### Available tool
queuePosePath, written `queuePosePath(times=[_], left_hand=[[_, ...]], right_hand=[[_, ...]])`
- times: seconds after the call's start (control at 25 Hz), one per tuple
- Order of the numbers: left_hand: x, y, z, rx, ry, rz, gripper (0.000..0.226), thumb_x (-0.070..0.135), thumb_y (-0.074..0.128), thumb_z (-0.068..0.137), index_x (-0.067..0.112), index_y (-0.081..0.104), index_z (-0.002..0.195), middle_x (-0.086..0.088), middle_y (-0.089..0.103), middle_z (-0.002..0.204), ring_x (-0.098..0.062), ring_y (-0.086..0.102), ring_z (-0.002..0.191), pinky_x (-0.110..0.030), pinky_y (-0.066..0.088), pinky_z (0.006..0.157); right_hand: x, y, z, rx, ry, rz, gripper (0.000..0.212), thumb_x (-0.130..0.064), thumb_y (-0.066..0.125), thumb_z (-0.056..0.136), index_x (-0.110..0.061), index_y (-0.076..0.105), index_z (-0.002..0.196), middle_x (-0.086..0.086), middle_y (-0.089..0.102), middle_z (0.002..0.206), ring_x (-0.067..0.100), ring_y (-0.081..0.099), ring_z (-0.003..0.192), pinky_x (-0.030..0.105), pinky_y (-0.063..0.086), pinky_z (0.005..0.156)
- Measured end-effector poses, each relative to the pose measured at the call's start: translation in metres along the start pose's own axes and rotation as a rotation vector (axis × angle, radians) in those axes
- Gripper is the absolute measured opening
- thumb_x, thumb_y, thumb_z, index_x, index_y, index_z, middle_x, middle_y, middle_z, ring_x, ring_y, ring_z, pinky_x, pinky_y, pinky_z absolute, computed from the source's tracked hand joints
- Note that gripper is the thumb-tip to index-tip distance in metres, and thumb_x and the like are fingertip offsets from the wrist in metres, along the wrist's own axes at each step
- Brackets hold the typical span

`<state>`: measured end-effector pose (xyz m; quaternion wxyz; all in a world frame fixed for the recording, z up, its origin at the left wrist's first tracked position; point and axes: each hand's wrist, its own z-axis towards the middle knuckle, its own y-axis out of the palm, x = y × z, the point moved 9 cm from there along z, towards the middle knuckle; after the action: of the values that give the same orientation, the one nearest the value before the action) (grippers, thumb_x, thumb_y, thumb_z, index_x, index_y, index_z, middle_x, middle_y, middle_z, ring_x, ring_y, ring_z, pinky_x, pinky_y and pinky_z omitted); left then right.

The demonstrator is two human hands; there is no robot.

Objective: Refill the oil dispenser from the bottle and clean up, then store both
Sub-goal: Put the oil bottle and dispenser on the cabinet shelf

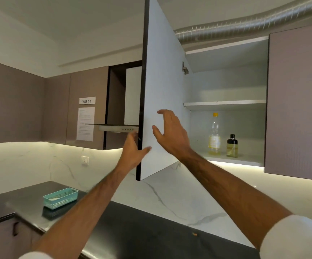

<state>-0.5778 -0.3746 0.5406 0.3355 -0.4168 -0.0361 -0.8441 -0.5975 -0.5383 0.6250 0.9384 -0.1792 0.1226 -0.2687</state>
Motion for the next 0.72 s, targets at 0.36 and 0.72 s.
queuePosePath(times=[0.36,0.72], left_hand=[[-0.029,0.059,-0.024,-0.188,0.03,-0.157,0.071,0.014,0.058,0.102,0.021,0.015,0.157,-0.007,0.036,0.159,-0.019,0.043,0.138,-0.028,0.028,0.114],[0.024,0.201,-0.052,-0.537,0.481,-0.299,0.087,0.046,0.053,0.1,0.054,-0.017,0.152,0.029,-0.021,0.163,0.0,-0.013,0.154,-0.037,0.003,0.124]], right_hand=[[0.022,0.06,0.04,-0.097,0.323,0.128,0.089,-0.048,0.063,0.097,-0.015,0.011,0.161,0.007,0.02,0.168,0.032,0.031,0.151,0.047,0.035,0.117],[0.111,-0.05,-0.007,0.213,0.405,0.133,0.03,-0.013,0.054,0.104,-0.01,0.046,0.133,-0.009,0.06,0.089,0.005,0.061,0.07,0.012,0.049,0.056]])
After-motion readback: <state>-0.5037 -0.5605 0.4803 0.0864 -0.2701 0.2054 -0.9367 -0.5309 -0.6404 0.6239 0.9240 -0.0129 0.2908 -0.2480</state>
